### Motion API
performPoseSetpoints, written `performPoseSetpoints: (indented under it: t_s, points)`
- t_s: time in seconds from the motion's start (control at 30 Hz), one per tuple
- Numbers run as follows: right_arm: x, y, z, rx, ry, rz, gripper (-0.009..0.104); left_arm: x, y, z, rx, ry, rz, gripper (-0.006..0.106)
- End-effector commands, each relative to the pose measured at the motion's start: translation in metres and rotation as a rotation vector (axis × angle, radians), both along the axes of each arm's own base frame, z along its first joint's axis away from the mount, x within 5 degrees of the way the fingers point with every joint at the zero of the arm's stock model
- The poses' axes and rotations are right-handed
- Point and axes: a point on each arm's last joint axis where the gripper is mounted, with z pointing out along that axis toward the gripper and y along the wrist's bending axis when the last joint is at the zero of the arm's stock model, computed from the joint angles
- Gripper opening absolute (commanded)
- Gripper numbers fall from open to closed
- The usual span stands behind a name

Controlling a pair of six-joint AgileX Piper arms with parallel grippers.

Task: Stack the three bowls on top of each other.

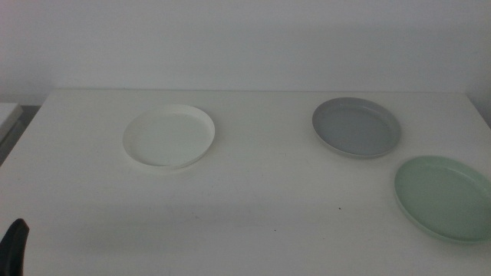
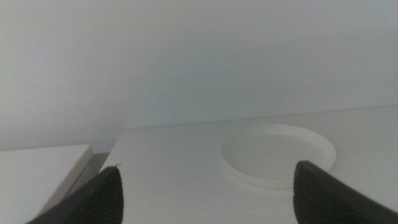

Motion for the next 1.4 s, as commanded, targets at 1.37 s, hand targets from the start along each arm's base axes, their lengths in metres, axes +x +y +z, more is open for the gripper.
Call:
performPoseSetpoints:
  t_s: [1.37]
  points:
    - [0.089, 0.002, 0.12, 0.193, 0.896, -0.088, 0.093, 0.0, 0.0, 0.001, -0.058, -0.016, -0.005, 0.094]
